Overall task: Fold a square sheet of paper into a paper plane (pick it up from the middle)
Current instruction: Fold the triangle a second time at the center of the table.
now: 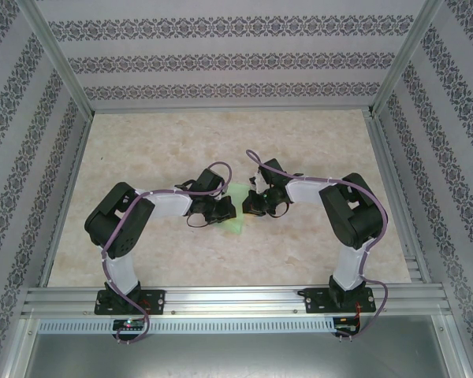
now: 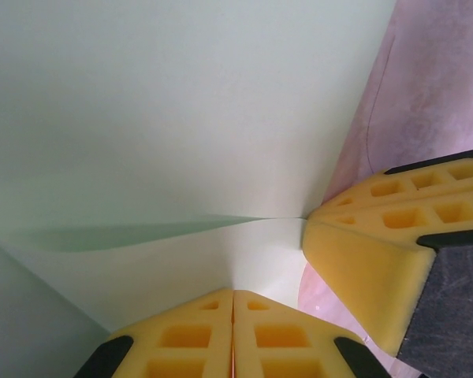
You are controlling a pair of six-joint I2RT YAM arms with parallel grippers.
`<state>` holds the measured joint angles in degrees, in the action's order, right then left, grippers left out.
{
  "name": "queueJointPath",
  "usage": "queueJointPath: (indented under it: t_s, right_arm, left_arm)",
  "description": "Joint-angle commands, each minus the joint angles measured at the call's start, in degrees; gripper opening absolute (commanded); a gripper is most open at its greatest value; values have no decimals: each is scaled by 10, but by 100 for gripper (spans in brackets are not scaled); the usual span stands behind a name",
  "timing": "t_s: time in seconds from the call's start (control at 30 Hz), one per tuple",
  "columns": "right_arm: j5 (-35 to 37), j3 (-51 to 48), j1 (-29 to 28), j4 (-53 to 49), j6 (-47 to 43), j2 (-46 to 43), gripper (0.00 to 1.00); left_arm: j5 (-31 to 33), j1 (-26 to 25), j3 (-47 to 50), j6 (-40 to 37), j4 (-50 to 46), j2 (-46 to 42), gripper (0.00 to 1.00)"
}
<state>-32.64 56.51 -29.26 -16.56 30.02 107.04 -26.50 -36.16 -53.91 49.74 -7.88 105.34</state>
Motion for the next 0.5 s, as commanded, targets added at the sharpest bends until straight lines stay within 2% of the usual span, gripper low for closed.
queueJointPath:
  t_s: [0.0, 0.13, 0.27, 0.47]
  right_arm:
    - [10, 8, -8, -17, -10, 6, 10]
    - [18, 9, -6, -26, -6, -12, 13]
    - [43, 3, -3, -29, -2, -54, 21]
    - [43, -1, -20, -21, -6, -59, 19]
  left_arm:
    - [22, -8, -4, -1, -51, 24, 9]
    - [31, -8, -4, 0, -63, 26, 9]
    - [34, -8, -4, 1, -67, 26, 9]
    - [33, -9, -2, 1, -66, 27, 8]
